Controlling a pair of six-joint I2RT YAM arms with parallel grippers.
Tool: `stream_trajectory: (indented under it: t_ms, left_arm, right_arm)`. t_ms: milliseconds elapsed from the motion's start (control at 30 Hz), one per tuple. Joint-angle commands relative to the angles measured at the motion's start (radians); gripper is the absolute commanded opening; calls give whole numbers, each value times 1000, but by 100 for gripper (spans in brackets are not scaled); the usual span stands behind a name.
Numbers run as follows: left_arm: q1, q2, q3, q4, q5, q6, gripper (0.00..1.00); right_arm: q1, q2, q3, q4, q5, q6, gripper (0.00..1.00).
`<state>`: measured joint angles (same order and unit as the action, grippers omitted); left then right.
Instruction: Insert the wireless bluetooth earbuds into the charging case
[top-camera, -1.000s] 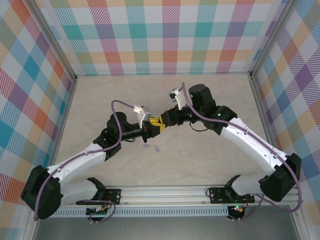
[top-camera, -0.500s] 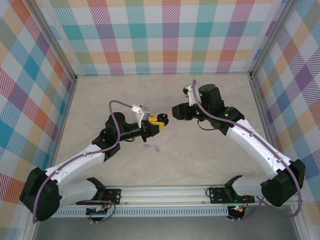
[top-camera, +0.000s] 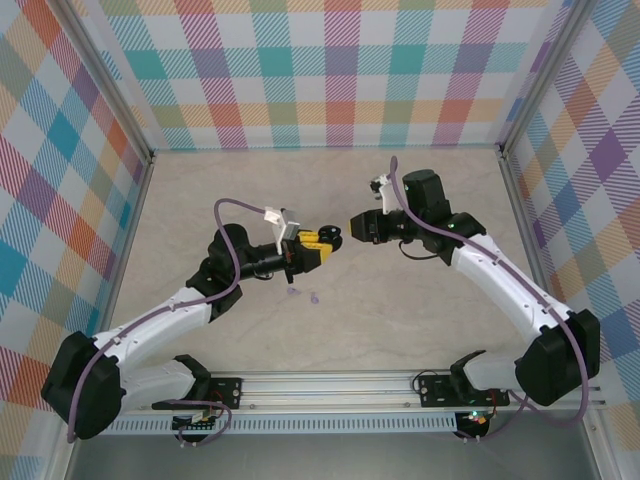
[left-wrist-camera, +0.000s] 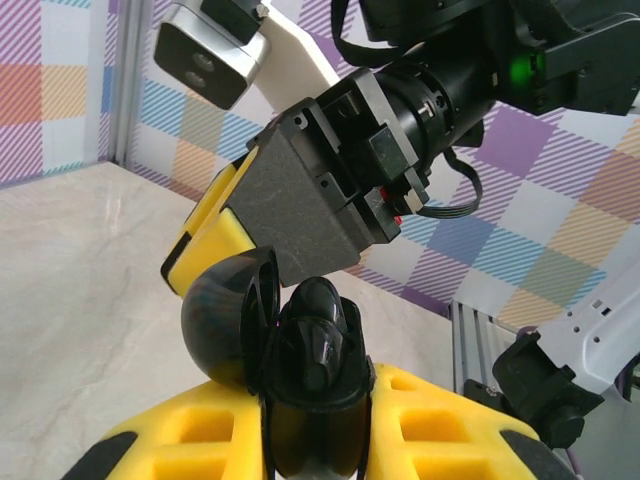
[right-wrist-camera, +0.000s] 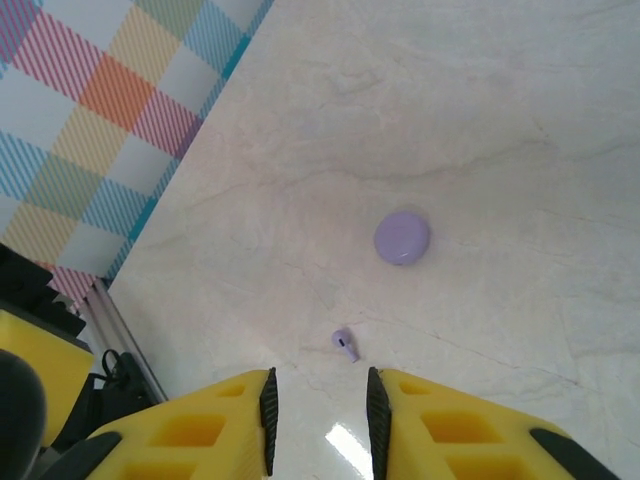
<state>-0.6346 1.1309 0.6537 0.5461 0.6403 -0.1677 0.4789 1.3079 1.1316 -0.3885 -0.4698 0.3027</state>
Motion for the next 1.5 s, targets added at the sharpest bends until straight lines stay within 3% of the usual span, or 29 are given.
stream_trajectory:
  t_ms: [0, 600, 1467]
  left_arm:
    - [-15, 13, 35, 73, 40, -15, 7]
    - [-15, 51, 21, 130, 44, -46, 7]
    - [-16, 85, 17, 135, 49, -65, 7]
  right_arm:
    - [-9, 12, -13, 65, -109, 9, 31]
    - [-11, 21, -26, 155, -287, 49, 28]
    - [-11, -72, -79, 210, -273, 37, 28]
